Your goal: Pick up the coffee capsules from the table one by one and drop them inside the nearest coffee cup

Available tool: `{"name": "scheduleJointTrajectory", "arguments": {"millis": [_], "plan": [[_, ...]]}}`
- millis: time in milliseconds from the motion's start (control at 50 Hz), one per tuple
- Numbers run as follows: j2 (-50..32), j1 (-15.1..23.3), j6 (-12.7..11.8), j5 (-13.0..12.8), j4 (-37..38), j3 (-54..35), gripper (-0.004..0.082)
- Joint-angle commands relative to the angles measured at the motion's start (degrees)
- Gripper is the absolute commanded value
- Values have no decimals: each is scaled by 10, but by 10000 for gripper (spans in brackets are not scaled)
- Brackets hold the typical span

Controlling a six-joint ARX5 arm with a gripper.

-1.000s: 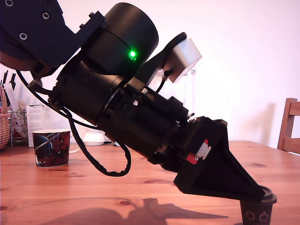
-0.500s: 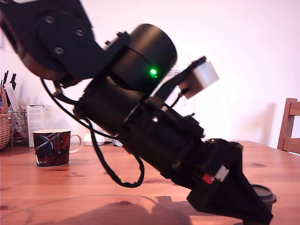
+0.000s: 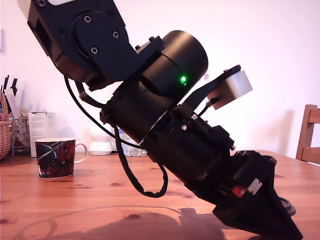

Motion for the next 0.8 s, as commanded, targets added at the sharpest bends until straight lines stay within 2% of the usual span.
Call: {"name": "scheduleJointTrajectory", "arguments": {"millis": [0, 780], "plan": [[17, -2, 6, -1, 0, 2, 485], [17, -2, 12, 4, -12, 2, 170]]}}
